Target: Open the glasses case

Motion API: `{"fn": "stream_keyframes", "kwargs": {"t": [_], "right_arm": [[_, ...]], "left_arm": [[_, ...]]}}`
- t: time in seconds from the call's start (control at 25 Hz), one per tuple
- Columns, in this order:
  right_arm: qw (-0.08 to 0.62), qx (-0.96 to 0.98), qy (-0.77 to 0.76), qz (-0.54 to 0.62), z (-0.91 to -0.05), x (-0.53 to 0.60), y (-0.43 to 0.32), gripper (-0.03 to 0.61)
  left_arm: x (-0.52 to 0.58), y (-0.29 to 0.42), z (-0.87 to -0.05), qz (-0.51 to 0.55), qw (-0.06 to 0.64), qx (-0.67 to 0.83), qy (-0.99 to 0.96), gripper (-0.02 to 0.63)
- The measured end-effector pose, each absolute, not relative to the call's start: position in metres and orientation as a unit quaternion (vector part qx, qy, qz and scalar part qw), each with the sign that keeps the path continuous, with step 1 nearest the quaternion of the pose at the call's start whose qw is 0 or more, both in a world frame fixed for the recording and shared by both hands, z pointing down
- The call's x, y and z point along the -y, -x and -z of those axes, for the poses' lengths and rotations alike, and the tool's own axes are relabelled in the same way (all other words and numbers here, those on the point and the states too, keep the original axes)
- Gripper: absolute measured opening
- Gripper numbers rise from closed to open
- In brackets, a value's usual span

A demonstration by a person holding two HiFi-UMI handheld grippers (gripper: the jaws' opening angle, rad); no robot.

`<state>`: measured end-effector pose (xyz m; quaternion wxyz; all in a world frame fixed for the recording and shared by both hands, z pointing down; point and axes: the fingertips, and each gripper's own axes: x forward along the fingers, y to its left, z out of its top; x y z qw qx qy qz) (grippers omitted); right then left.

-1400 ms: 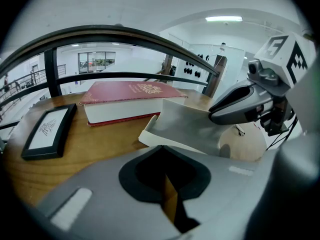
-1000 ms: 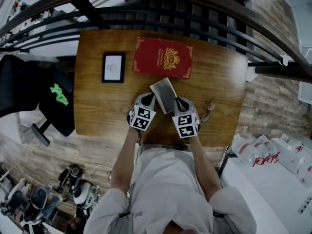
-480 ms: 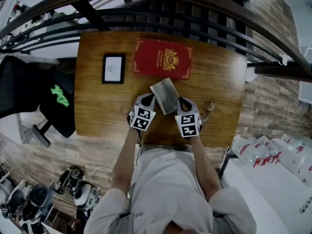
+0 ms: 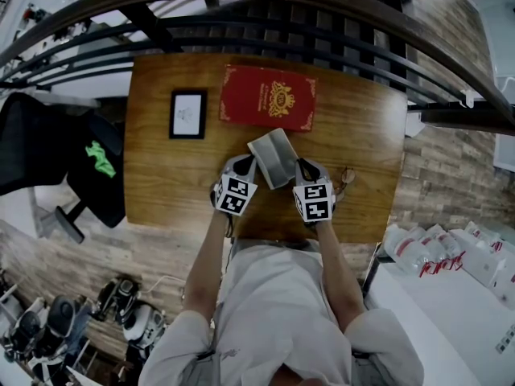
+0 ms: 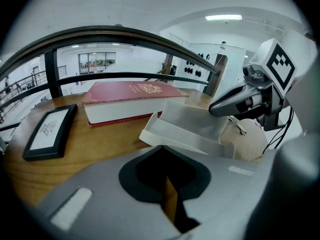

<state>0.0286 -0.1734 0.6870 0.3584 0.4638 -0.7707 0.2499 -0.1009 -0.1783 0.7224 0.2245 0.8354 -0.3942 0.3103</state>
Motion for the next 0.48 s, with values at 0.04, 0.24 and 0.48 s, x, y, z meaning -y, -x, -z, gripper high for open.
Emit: {"fn": "stream_keyframes", "kwargs": {"t": [0.04, 0.24, 0.48], "right_arm": [[0.358, 0.771, -0.463, -0.250, -0.6867, 0.1725, -0.0288, 0.031], [0.349, 0.778, -0.460, -0.249, -0.6815, 0.1701, -0.0285, 0.031], [0.345, 0.779, -0.461, -0.248, -0.6789, 0.1684, -0.0320, 0.031]], "left_arm": [[0.1778, 0.1007, -0.7226, -0.311, 0.226, 0.394, -0.835, 0.020], [0.1786, 0.0997, -0.7219, -0.311, 0.224, 0.396, -0.835, 0.020], [0.1780, 0.1012, -0.7238, -0.311, 0.223, 0.402, -0.832, 0.020]]}}
